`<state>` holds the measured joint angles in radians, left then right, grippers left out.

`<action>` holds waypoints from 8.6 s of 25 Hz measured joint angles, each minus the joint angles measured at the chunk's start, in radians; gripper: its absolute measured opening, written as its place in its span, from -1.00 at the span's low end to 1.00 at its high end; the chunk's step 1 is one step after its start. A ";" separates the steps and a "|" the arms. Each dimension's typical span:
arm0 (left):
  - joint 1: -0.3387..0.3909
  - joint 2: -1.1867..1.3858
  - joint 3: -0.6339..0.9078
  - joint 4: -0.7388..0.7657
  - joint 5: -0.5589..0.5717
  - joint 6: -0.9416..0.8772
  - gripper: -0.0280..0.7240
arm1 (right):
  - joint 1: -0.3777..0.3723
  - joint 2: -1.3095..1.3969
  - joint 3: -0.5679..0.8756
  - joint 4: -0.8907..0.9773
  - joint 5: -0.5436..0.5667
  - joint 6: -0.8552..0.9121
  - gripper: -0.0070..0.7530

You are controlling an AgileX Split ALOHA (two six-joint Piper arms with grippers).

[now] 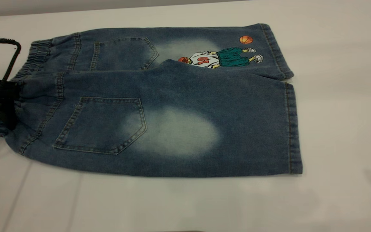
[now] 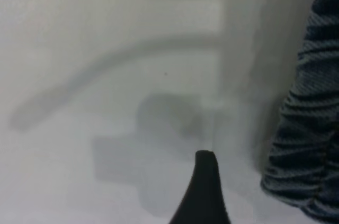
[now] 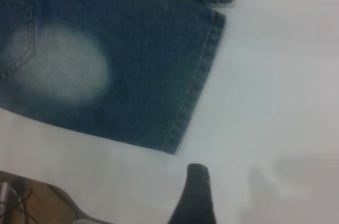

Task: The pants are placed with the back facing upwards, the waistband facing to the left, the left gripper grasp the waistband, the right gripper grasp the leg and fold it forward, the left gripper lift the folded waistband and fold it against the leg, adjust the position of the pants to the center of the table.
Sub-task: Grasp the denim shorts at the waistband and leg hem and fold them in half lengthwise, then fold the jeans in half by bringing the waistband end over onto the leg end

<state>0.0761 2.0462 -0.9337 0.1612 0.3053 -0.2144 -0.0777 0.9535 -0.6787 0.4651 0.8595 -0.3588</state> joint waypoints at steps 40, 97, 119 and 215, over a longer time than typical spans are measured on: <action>-0.006 0.017 -0.005 -0.045 -0.032 -0.020 -0.77 | 0.552 0.951 -0.018 -0.226 -0.557 -0.015 0.46; -0.004 -0.098 -0.391 -0.186 0.399 -0.019 -0.80 | 0.321 0.952 -0.600 -0.256 -0.259 -0.055 -0.92; -0.004 0.174 -0.654 -0.590 0.078 0.355 -0.71 | 0.259 1.217 -0.858 -0.214 -0.498 -0.075 -0.51; -0.530 0.180 -0.971 -0.244 0.270 0.676 0.61 | 0.222 0.761 -0.864 -0.014 -0.155 -0.100 0.55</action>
<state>-0.4541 2.2259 -1.9045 -0.0831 0.5756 0.4616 0.1444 1.7150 -1.5428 0.4507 0.7043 -0.4586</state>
